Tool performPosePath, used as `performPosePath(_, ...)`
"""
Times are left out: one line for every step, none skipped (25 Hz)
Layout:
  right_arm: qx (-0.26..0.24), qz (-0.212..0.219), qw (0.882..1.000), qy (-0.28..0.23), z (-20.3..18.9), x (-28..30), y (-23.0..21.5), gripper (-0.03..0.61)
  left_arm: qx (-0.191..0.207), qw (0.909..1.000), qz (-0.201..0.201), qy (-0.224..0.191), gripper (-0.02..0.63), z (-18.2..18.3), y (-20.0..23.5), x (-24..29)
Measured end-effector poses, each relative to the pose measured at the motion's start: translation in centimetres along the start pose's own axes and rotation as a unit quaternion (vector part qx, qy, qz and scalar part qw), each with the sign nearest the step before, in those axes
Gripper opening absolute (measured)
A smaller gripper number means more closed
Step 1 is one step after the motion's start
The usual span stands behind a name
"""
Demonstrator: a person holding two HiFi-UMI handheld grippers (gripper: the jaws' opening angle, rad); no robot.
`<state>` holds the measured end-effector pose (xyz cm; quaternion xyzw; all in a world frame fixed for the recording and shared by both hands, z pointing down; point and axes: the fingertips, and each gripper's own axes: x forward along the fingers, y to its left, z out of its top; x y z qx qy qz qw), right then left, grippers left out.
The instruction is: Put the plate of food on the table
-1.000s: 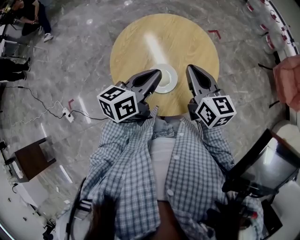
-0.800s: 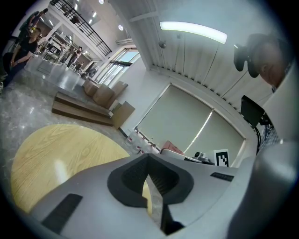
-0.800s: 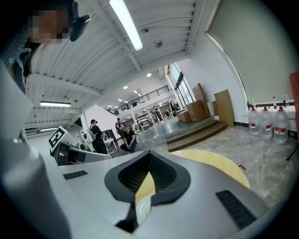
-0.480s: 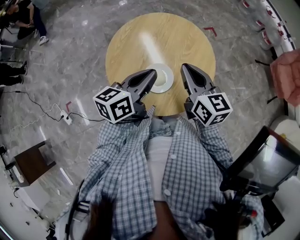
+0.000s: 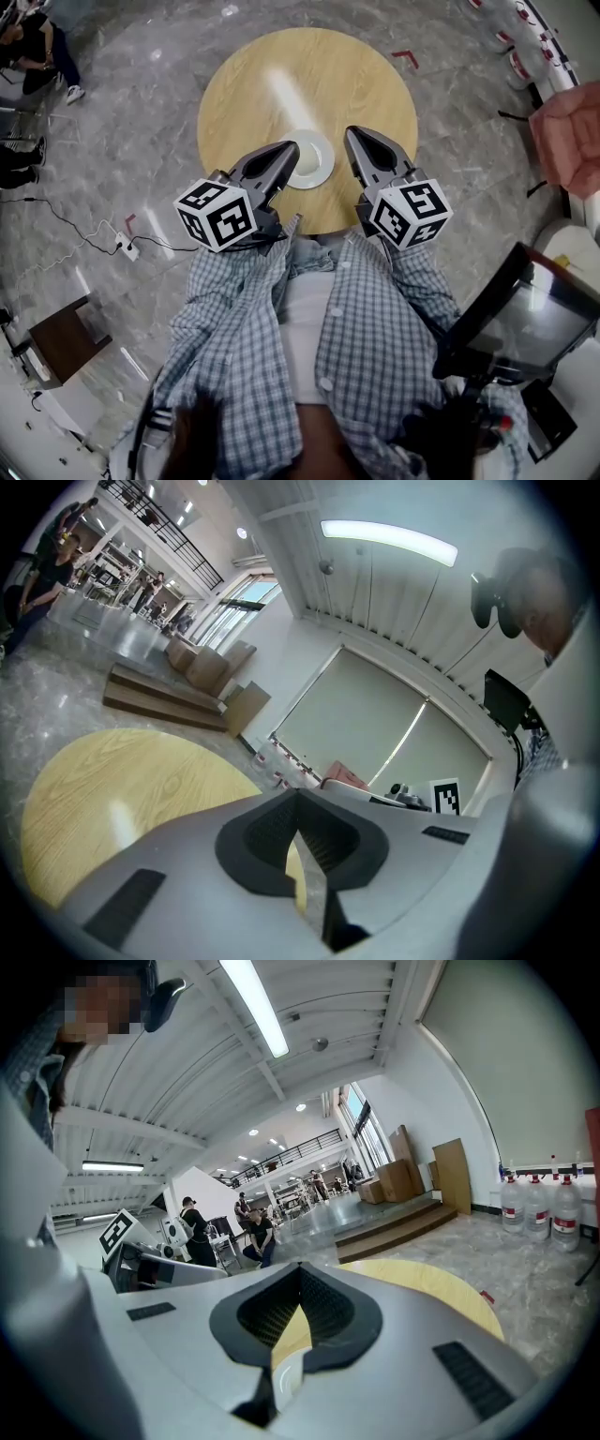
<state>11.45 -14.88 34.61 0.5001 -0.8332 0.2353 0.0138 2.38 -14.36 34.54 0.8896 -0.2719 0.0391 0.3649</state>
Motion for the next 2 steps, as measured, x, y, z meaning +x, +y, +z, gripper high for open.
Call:
performPosePath(0.0,0.0,1.0,0.0,-0.03,0.03,-0.08,0.008,0.0,1.0,0.0,0.001,0.008,-0.03,0.03,0.09)
performPosePath(0.0,0.0,1.0,0.001,-0.06,0.06,-0.16,0.008,0.0,1.0,0.0,0.001,0.008,-0.07,0.06,0.18)
